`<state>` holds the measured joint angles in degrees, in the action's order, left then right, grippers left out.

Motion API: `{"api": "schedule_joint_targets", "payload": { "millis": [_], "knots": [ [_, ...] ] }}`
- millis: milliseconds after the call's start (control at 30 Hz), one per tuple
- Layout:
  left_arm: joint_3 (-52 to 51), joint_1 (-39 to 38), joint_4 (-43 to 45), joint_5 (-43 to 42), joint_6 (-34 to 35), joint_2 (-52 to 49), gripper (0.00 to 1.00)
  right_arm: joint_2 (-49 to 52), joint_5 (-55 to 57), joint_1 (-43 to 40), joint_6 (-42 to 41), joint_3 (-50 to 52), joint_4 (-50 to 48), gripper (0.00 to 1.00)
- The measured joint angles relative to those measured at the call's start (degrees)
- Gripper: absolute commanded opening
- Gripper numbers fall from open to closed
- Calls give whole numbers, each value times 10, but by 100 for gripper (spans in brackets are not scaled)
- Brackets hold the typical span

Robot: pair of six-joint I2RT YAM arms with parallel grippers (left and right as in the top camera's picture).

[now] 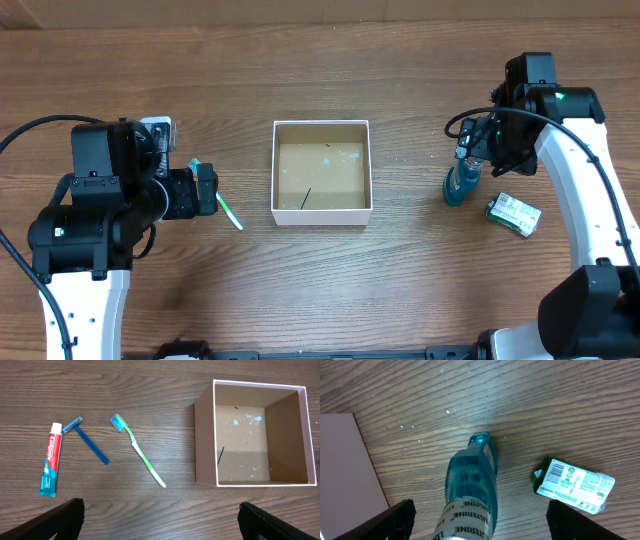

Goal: Pack container
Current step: 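Move right gripper to the blue Listerine bottle and grasp it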

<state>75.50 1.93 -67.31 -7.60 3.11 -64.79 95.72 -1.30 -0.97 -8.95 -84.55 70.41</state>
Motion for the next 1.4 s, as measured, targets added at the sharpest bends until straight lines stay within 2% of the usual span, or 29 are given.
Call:
{"api": "schedule_joint_targets", "payload": {
  "millis": [433, 933, 1067, 1167, 1400],
  "knots": [
    [0, 0, 0, 0, 0, 0, 100, 33, -2, 21, 0, 2, 26, 83],
    [0, 0, 0, 0, 0, 0, 100, 33, -2, 21, 0, 29, -14, 80],
    [0, 0, 0, 0, 0, 0, 100, 33, -2, 21, 2, 29, -14, 68],
    [0, 0, 0, 0, 0, 0, 100, 33, -2, 21, 0, 29, -14, 67],
    [0, 0, 0, 0, 0, 0, 100, 33, -2, 21, 1, 29, -13, 57]
  ]
}}
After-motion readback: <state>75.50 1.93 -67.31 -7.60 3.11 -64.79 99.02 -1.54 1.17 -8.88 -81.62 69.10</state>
